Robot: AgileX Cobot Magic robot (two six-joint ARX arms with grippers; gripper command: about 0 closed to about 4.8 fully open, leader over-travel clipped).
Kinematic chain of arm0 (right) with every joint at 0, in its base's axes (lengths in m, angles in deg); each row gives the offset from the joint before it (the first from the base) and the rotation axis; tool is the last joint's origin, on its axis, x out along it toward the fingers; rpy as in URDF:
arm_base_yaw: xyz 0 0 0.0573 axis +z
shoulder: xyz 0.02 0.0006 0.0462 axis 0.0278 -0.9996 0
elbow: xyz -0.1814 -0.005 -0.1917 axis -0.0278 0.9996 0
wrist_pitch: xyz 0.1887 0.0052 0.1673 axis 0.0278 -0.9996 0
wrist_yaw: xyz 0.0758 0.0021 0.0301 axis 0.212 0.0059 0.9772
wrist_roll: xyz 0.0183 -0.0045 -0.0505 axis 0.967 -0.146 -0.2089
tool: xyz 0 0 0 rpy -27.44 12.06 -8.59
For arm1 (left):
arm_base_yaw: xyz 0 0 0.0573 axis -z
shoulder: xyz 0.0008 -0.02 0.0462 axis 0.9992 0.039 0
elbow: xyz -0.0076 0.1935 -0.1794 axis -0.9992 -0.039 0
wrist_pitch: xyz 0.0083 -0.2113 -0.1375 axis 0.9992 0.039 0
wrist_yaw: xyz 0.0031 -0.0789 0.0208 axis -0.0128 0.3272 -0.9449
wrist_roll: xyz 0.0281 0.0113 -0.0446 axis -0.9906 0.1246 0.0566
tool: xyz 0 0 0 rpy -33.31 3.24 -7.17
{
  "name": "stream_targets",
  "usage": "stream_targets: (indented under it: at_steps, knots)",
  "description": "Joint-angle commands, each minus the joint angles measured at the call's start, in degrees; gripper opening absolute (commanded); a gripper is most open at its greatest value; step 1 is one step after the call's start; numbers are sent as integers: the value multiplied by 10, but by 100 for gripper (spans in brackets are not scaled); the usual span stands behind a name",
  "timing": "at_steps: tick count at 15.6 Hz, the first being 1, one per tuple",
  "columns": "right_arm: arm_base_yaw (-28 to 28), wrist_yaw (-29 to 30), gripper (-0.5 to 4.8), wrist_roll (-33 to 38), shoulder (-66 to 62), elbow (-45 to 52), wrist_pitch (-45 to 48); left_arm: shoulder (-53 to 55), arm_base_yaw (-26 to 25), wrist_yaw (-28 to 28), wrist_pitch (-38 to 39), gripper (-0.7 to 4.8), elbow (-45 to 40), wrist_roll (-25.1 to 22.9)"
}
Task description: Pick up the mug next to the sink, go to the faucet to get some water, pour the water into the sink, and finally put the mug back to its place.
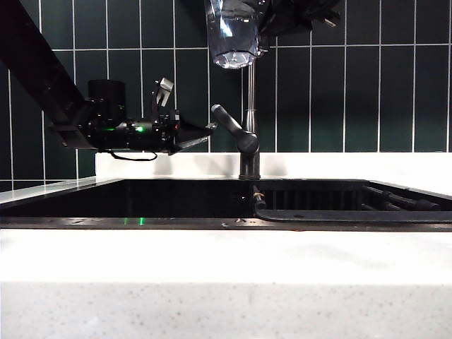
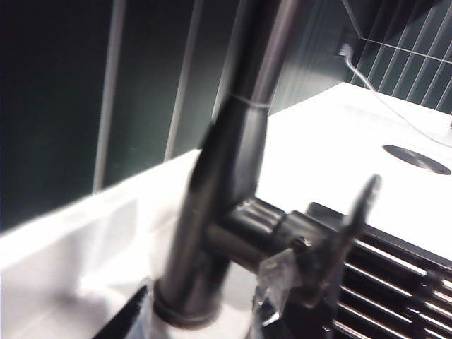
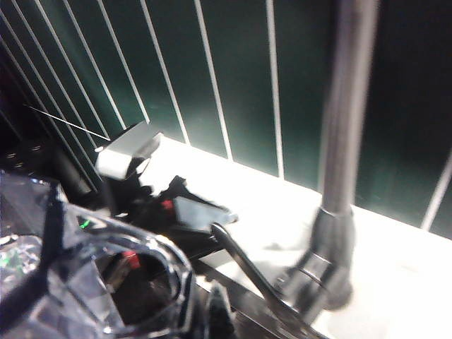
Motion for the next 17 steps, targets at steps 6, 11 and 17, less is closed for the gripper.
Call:
stream_targets:
  at_steps: [6,11,17]
  knots:
    - [0,19,-2,5,7,-4,17,-166,-7,-99,-5,180,-230,-124]
    - [0,19,-2,3,7,-4,18,-294,-7,-212,-28,179,-386,-153]
    - [0,21,-2,-18,14,41,41,-420,-2,-162,-95,179,-515,-105]
